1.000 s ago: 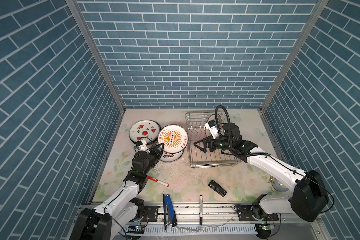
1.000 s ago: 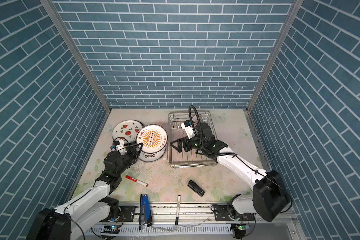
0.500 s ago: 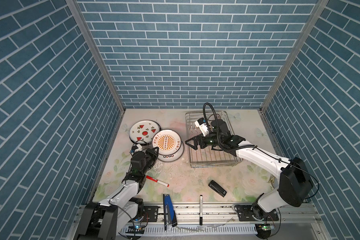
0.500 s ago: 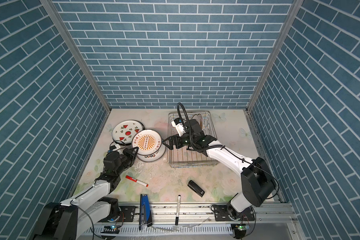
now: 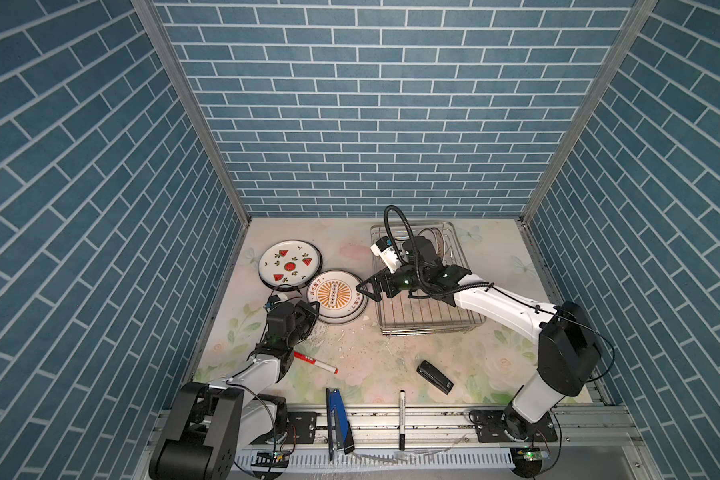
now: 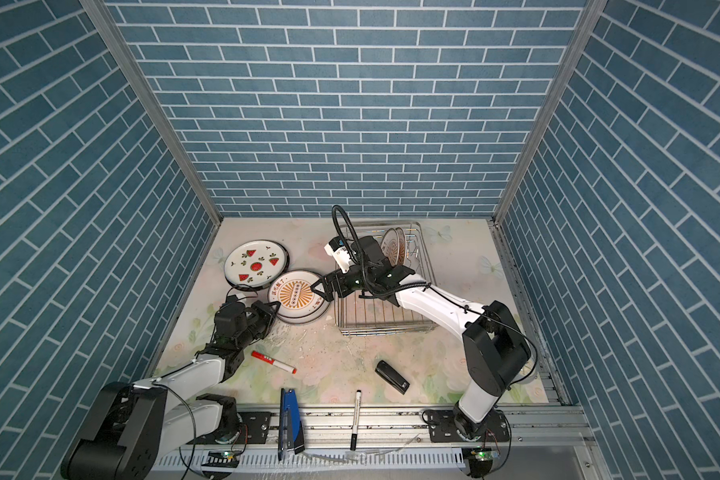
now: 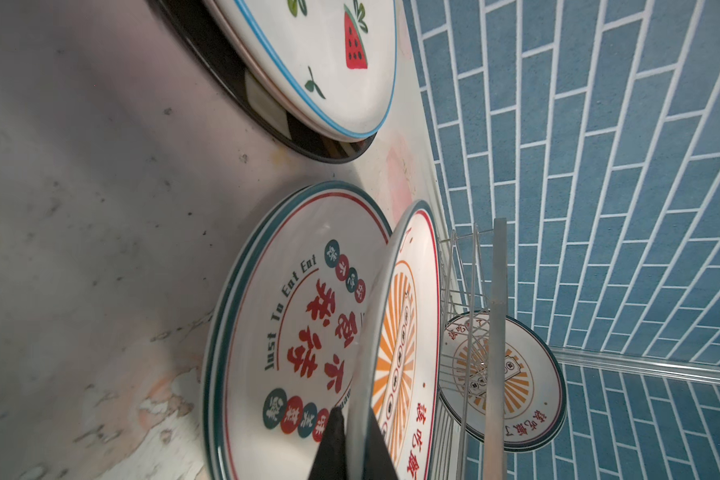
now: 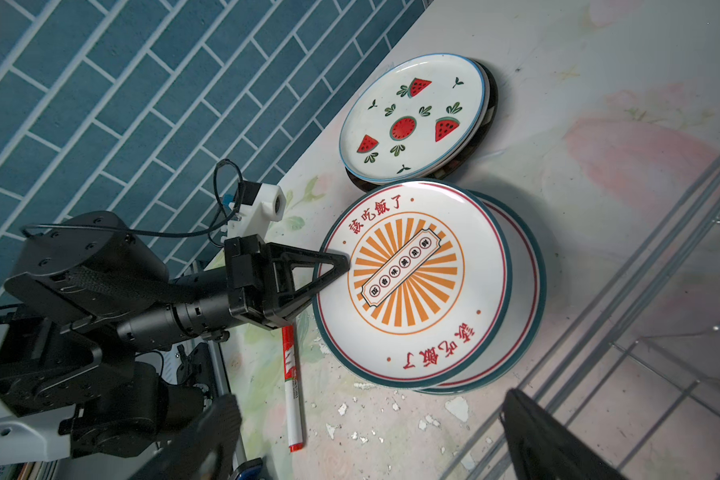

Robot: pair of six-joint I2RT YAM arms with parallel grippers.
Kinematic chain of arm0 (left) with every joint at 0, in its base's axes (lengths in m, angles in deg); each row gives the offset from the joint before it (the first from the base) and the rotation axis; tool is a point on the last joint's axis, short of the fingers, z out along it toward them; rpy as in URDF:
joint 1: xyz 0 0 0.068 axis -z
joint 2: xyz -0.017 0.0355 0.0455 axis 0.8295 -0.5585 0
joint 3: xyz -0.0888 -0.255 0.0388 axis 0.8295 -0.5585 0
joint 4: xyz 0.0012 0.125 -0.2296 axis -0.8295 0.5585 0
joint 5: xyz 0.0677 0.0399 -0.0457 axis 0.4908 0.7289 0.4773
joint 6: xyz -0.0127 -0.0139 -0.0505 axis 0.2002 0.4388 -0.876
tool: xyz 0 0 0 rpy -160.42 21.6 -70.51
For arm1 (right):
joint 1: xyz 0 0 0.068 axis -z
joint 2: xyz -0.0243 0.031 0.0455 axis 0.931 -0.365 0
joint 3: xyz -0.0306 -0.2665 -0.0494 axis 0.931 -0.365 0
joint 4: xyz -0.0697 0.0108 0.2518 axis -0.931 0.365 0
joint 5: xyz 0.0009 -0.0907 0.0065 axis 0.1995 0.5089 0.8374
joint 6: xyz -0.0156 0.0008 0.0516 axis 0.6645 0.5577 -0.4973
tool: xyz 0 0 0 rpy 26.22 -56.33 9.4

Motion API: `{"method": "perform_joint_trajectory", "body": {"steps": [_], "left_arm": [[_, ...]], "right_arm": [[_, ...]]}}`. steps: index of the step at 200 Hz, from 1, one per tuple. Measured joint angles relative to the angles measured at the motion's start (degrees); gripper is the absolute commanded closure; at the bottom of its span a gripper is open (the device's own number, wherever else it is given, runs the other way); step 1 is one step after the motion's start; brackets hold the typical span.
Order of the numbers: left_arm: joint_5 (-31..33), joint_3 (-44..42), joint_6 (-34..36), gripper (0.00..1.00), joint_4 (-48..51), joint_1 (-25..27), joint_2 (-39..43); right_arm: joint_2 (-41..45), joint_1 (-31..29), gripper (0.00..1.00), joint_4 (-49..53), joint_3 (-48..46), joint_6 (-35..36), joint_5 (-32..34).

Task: Unload the plates from the dish rack
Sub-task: 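Lower the sunburst plate flat onto the red-lettered plates while right withdraws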

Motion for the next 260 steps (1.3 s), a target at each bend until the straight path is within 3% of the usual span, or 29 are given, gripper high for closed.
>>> {"method": "perform_joint_trajectory", "body": {"steps": [87, 126, 171, 217, 226, 260], "left_arm": [[0.5, 0.1, 1.9, 1.0, 1.6, -0.1, -4.2], [0.1, 0.5, 2.2, 0.88, 0.3, -0.2, -5.9], [-0.9, 1.7, 3.7, 0.82, 1.7, -0.2, -6.0], [0.3, 2.1, 5.7, 0.73, 7.3, -0.2, -1.0], [1.0, 2.2, 6.3, 0.68, 8.6, -0.2, 0.6], [2.0, 2.2, 7.2, 0.66, 10.0, -0.2, 2.9]], "right_arm": [[-2.0, -1.0, 0.01, 3.2, 2.2, 3.0, 3.1], [-3.0, -1.1, 0.02, 4.0, 2.6, 4.5, 3.0], [-2.9, -1.1, 0.01, 4.4, 2.6, 5.9, 3.1], [-2.9, -1.1, 0.02, 4.4, 2.6, 5.9, 3.7], [-2.8, -1.1, 0.01, 4.4, 2.6, 5.9, 3.7], [-2.5, -1.1, 0.02, 4.4, 2.6, 5.9, 3.7]]}}
